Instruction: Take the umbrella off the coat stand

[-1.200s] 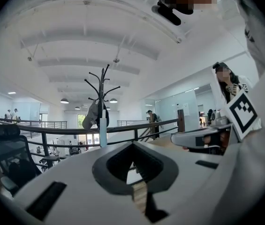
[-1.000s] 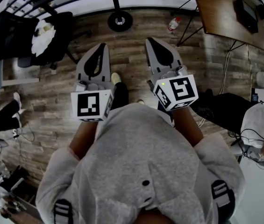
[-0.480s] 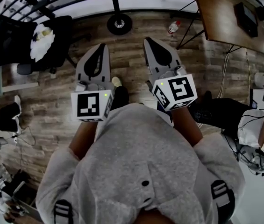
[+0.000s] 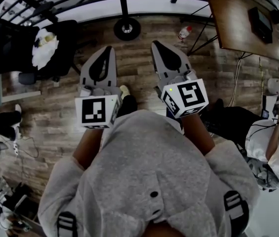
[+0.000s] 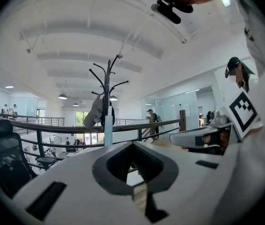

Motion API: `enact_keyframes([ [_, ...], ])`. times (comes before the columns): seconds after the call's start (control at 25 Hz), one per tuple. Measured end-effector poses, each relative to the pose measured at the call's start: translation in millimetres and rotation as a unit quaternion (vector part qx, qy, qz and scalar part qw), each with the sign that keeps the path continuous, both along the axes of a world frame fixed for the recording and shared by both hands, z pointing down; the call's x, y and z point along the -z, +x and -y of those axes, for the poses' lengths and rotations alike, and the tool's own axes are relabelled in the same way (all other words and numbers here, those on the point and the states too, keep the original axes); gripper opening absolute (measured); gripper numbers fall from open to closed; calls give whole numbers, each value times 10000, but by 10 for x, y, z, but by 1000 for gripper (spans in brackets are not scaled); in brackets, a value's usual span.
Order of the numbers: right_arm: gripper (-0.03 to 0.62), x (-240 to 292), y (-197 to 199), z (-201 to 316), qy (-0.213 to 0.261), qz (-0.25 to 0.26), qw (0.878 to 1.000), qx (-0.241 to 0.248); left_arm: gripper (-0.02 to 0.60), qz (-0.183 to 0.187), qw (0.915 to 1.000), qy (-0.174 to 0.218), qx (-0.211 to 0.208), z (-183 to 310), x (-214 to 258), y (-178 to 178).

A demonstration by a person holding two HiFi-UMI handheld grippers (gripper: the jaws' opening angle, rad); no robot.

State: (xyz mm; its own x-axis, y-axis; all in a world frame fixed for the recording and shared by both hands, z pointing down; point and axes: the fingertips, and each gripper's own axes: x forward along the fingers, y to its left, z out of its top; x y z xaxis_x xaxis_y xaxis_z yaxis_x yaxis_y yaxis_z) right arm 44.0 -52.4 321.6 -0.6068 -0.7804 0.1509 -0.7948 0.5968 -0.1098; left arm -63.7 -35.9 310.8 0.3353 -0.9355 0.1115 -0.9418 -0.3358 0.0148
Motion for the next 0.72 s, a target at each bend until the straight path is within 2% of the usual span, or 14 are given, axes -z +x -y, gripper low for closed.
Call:
enact_keyframes([
  [0.28, 9, -93, -180, 225, 11, -100, 9999, 24, 11, -50, 10000, -19, -4, 222, -84, -192],
  [0.72, 9, 67, -342, 528, 131, -108, 9997, -183, 11, -143, 9998, 64, -75, 516, -13, -433],
])
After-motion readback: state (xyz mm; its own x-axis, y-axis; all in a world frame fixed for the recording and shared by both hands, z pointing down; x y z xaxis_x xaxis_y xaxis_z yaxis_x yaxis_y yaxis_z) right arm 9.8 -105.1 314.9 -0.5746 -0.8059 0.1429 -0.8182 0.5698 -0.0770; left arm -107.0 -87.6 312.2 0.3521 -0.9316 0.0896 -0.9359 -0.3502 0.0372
